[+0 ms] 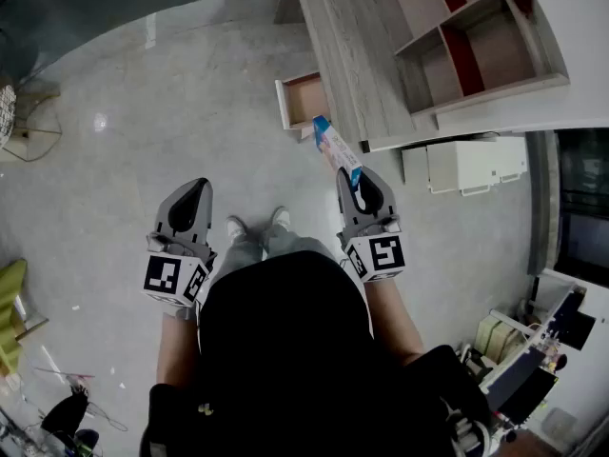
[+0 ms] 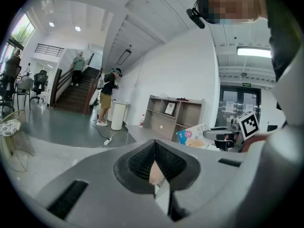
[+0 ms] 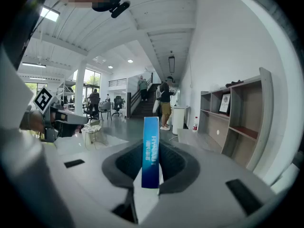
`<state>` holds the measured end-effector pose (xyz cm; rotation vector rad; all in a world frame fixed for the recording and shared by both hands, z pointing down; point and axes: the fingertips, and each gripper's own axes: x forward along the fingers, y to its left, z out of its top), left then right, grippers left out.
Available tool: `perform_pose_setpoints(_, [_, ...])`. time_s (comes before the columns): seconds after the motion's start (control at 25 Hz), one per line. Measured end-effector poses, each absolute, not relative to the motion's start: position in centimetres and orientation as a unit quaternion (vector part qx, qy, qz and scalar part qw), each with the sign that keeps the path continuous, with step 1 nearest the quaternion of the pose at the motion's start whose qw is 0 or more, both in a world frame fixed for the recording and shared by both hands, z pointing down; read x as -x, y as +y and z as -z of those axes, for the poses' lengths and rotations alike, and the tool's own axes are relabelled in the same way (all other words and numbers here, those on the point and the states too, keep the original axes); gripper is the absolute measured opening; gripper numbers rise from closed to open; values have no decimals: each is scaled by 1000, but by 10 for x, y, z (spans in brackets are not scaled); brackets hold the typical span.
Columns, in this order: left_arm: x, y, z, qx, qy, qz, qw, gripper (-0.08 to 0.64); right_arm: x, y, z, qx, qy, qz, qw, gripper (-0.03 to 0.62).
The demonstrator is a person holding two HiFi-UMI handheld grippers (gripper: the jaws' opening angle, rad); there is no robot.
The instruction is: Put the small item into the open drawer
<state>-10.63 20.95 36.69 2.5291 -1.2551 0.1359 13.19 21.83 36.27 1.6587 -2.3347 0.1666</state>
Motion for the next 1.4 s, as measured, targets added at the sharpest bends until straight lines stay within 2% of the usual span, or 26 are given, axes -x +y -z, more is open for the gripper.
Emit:
perform_pose_setpoints(0.32, [129,218,-355,-901,-408,-28,146,2,-101,230,-365,-581,-798,-58,150,87])
perform_pose_setpoints(0.76, [141,197,-375,-915,-374,-59,142,2,-87,207,-382,-600,-779,-65,168,89])
perform_pose_setpoints(1.4, [68,70,-392,-893,-407,-88,170,2,-152,60,-424,-555,-799,-63,222,89])
